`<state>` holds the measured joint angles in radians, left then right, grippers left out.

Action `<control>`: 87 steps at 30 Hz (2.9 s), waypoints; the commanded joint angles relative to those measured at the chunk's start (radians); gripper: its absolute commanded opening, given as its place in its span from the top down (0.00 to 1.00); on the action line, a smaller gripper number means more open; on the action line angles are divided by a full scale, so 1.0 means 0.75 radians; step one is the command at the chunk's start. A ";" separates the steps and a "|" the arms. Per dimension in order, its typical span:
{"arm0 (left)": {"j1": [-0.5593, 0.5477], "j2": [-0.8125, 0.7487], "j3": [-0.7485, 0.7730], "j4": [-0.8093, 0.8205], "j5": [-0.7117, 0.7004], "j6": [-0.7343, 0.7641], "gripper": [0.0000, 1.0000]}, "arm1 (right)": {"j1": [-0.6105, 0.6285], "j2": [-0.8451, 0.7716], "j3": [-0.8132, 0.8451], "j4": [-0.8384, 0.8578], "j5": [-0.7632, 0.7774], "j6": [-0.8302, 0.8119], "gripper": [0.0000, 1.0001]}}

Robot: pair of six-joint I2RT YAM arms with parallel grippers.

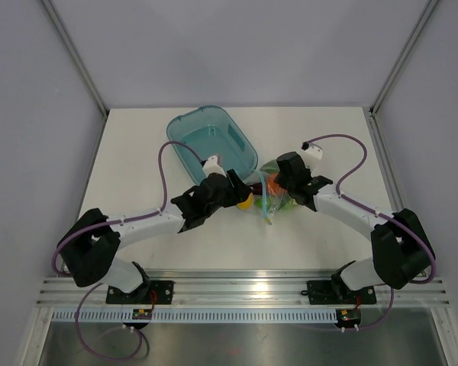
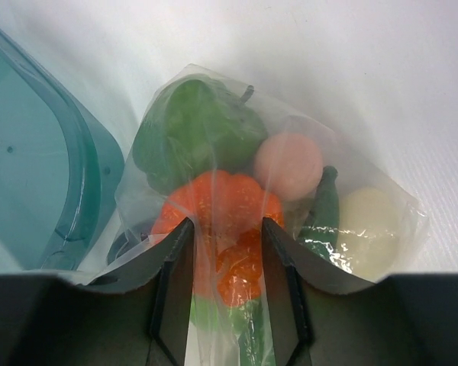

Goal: Open the zip-top bag and remove the fake food
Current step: Pick up the fake fruit from the zipper food storage bag, then place the fake fruit in the bin.

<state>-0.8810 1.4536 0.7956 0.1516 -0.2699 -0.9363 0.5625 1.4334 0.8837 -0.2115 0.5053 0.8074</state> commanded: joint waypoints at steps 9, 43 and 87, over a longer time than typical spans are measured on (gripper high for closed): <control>0.090 -0.067 0.101 -0.077 0.035 -0.073 0.78 | -0.012 -0.023 -0.023 -0.033 0.003 -0.013 0.57; 0.367 -0.257 0.154 -0.198 0.249 -0.087 0.78 | -0.014 -0.066 -0.029 -0.037 0.007 -0.017 0.55; 0.535 0.352 0.541 -0.114 0.159 -0.046 0.77 | -0.016 -0.105 -0.043 -0.027 -0.003 -0.029 0.54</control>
<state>-0.4862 1.6913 1.1412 0.0032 -0.1314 -0.9688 0.5617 1.3773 0.8494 -0.2306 0.5030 0.7971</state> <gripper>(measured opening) 0.558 0.459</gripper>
